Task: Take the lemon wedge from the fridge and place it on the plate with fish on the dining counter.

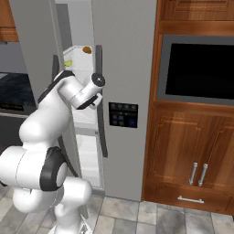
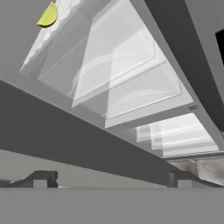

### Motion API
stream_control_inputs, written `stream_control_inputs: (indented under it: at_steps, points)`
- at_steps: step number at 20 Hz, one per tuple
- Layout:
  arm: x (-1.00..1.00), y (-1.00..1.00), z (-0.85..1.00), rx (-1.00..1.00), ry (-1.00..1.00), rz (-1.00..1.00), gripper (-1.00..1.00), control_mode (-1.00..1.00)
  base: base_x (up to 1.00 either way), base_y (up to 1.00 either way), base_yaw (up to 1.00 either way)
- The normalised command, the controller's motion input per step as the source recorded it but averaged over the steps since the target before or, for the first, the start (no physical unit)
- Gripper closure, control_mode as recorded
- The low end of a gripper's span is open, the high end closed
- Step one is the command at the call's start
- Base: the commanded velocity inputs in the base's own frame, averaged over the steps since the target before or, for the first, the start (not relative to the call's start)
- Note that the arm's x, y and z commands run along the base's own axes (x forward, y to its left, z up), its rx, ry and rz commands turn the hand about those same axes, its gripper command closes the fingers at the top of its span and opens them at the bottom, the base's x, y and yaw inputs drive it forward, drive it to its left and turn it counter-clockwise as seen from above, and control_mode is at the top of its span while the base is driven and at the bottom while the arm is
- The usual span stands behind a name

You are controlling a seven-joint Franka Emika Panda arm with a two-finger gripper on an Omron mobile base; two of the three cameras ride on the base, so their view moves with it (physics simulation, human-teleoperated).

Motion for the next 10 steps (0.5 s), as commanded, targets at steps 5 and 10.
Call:
stream_control_inputs:
  at_steps: [5,10]
  points:
    - [0.06,0.02,0.09,0.00,0.00,-0.01,-1.00,-1.00,0.00,0.00,0.00]
    - [0.16,0.17,0.06,0.00,0.00,-0.04,-1.00,-1.00,0.00,0.00,0.00]
